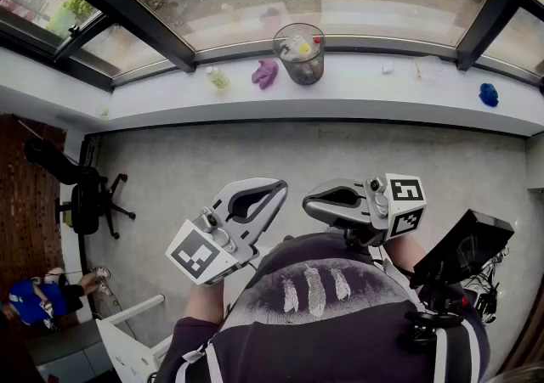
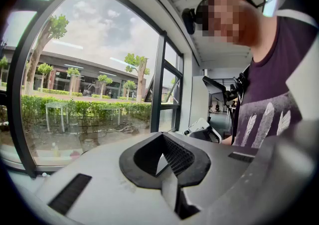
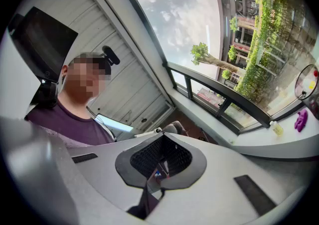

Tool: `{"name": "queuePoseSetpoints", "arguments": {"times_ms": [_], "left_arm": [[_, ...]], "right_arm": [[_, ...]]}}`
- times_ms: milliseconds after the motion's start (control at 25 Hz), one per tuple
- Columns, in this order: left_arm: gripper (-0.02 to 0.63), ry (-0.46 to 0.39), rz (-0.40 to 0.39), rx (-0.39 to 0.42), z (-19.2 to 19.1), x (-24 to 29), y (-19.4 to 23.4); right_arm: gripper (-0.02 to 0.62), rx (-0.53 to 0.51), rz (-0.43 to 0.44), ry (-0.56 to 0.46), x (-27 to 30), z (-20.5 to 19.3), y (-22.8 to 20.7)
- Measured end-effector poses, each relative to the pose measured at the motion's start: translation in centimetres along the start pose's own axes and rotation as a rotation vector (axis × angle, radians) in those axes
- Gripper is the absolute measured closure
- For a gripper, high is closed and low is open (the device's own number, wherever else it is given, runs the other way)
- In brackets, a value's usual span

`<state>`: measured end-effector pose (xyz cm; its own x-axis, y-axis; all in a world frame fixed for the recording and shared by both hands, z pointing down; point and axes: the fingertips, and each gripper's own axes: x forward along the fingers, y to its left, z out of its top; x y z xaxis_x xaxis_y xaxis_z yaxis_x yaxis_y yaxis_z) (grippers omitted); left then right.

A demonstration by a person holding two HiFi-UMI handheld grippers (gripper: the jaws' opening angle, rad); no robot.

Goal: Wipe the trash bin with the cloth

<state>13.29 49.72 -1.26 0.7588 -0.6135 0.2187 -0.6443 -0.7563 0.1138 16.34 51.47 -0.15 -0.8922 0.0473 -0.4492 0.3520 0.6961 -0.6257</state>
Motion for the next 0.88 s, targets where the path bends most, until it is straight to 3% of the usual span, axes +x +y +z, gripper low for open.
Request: {"name": "queuePoseSetpoints", "arguments": {"times_ms": [240,520,720,880], "left_arm": [[0.612,0.015,0.029,0.015,0.4,0.7,2.0],[0.612,-0.016,-0.041,0.007,-0.4,2.2,4.6],[0.612,-0.066,-0.141,0.037,0.2,4.0,6.8],[0.612,-0.118,-0.201,0.014,1.4,2.7,10.4]], "right_arm": [[0.597,0.029,-0.071,-0.040,-2.3,1.4,-2.1],[0.597,0.031,-0.131,-0.075,-2.4,2.2,-3.9],[0.597,-0.135,-0.346,-0.076,-1.8,4.3,-6.9],[0.597,-0.255,-0.425,-0.075,1.7,6.0,-8.9]]}}
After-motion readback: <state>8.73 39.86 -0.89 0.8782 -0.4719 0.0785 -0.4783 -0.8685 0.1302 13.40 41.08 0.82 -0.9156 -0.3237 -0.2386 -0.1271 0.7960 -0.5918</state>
